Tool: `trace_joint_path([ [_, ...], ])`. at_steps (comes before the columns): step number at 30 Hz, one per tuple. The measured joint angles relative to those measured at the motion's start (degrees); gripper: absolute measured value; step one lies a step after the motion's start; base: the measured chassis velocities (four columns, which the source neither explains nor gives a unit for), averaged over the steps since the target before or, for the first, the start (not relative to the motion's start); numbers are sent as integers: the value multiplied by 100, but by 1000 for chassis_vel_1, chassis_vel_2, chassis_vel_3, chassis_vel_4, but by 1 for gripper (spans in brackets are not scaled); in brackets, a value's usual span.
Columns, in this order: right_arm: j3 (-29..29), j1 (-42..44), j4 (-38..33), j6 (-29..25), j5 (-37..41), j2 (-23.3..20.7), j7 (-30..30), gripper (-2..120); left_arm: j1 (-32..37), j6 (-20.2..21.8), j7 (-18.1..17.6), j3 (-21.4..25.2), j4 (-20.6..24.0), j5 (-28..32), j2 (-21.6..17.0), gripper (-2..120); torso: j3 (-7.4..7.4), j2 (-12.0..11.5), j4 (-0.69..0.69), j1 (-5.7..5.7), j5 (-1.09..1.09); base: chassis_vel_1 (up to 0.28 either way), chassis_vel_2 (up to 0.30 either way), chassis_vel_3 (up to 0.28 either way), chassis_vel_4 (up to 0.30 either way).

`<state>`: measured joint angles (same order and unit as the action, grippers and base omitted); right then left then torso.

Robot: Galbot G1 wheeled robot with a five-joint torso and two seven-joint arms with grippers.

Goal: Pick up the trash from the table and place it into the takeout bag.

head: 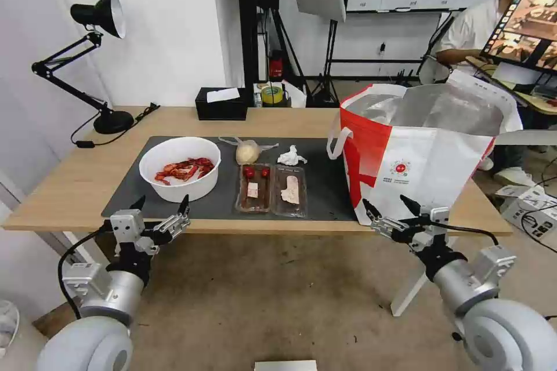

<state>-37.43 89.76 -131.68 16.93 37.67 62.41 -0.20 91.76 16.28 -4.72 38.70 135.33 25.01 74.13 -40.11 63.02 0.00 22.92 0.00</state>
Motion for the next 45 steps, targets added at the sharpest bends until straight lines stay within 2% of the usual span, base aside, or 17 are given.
trace_joint_path([
  [5, 132, -5, 146, -372, -263, 121, 71, 100, 73, -69, 2, -44, -93, -150, 45, 100, 0, 0, 0, 0, 0, 0, 0, 0, 0],
  [16, 259, 18, 291, -593, -577, 239, 99, 100, 106, -206, 43, -93, -232, -268, 88, 100, 0, 0, 0, 0, 0, 0, 0, 0, 0],
  [22, 412, 32, 570, -895, -913, 341, 162, 100, 172, -605, 122, -223, -546, -297, 136, 100, 0, 0, 0, 0, 0, 0, 0, 0, 0],
  [34, 611, 58, 781, -1022, -1214, 472, 168, 100, 257, -836, 178, -353, -848, -418, 195, 100, 0, 0, 0, 0, 0, 0, 0, 0, 0],
  [45, 714, 119, 822, -1059, -1339, 491, 173, 100, 282, -966, 290, -342, -902, -572, 204, 100, 0, 0, 0, 0, 0, 0, 0, 0, 0],
])
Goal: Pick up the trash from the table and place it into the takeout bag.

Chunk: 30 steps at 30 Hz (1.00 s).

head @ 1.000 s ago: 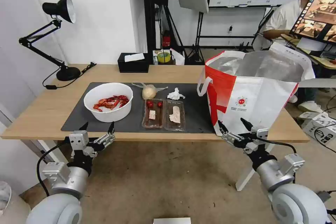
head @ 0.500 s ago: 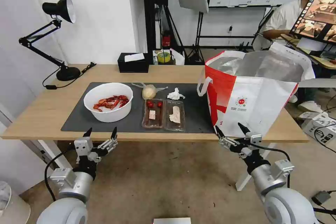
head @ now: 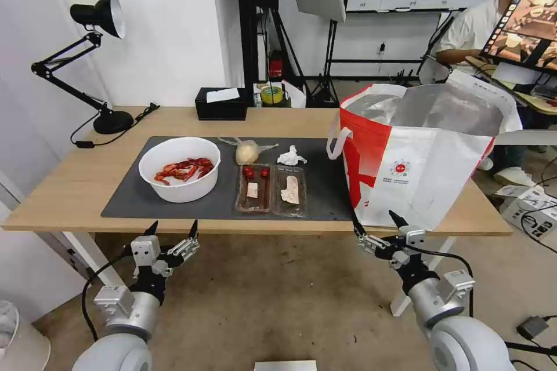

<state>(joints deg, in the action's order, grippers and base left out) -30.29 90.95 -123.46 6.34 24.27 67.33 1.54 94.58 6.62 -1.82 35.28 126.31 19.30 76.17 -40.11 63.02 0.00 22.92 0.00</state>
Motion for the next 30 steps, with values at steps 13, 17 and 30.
trace_joint_path([
  [13, 752, -199, -211, 238, 1526, 27, -272, 100, 29, -20, 7, 35, 43, 16, -29, 100, 0, 0, 0, 0, -1, 0, 0, 0, 0],
  [17, 1083, -422, -327, 398, 2422, 64, -584, 100, 34, -12, 7, 36, 52, 15, -36, 100, 0, 0, 0, 0, -1, 0, 0, 0, 0],
  [30, 1825, -1356, -356, 628, 4669, 161, -1956, 100, 42, 3, -7, 111, 55, 6, -47, 100, 0, 0, 0, 0, 0, 0, 0, 0, 0],
])
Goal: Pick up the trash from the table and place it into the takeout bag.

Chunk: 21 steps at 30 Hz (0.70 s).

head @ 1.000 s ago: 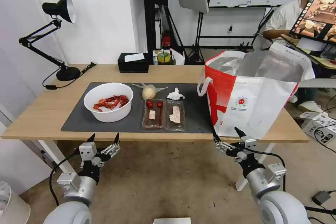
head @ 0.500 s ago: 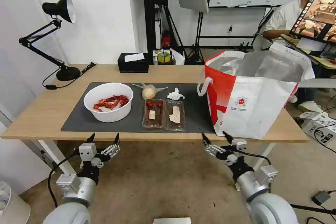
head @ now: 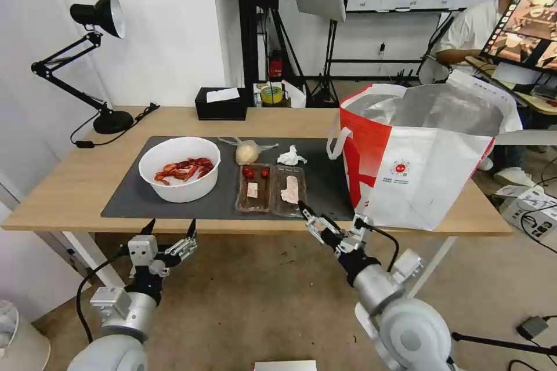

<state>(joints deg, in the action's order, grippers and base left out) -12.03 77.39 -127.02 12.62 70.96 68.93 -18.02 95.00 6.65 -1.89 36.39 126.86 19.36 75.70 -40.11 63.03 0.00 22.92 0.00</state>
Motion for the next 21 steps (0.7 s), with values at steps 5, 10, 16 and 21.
trace_joint_path([
  [5, 213, -307, 122, 23, 686, 95, -725, 100, 2, 7, -9, 49, -11, -1, -29, 100, 0, 0, 0, 0, 0, 0, 0, 0, 0],
  [10, 324, -460, 200, 2, 1033, 167, -1049, 100, 46, 33, -12, 70, -11, -1, -26, 100, 0, 0, 0, 0, 0, 0, 0, 0, 0],
  [16, 551, -943, 542, -20, 1413, 372, -1234, 100, -19, 127, -31, 83, -50, 94, -89, 100, 0, 0, 0, 0, 0, 0, 0, 0, 0],
  [21, 595, -1169, 683, 32, 1515, 401, -1272, 100, -51, 127, -48, 87, -69, 182, -70, 100, 0, 0, 0, 0, 0, 0, 0, 0, 0],
])
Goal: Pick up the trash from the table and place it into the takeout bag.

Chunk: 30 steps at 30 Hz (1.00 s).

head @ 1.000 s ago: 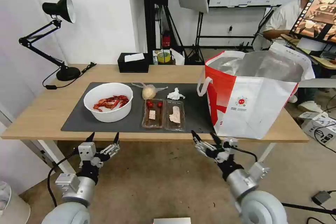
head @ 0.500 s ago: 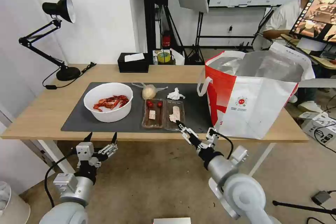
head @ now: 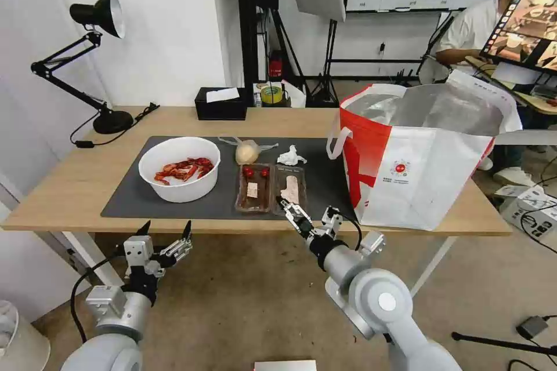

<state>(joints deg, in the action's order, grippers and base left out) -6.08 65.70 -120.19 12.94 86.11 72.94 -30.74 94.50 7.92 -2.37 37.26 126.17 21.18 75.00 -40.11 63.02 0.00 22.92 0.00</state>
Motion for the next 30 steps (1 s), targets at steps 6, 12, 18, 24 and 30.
trace_joint_path([
  [6, 115, -279, 194, 109, 164, 119, -254, 100, -1, 0, -18, 24, -22, 32, -7, 100, 0, 0, 0, 0, 0, 0, 0, 0, 0],
  [12, 152, -343, 272, 155, 165, 259, -351, 100, -32, -4, -163, 30, -37, 145, -73, 100, 0, 0, 0, 0, 0, 0, 0, 0, 0],
  [18, 174, -463, 501, 156, 162, 405, -568, 100, -67, 0, -182, 58, -49, 194, -143, 100, 0, 0, 0, 0, 0, 0, 0, 0, 0],
  [24, 181, -523, 594, 156, 159, 474, -616, 100, -60, 2, -174, 52, -65, 194, -146, 100, 0, 0, 0, 0, 0, 0, 0, 0, 0],
  [30, 214, -580, 707, 161, 150, 599, -705, 100, -52, 90, -154, 56, -65, 199, -167, 100, 1, 0, 0, 0, 0, 0, 0, 0, 0],
])
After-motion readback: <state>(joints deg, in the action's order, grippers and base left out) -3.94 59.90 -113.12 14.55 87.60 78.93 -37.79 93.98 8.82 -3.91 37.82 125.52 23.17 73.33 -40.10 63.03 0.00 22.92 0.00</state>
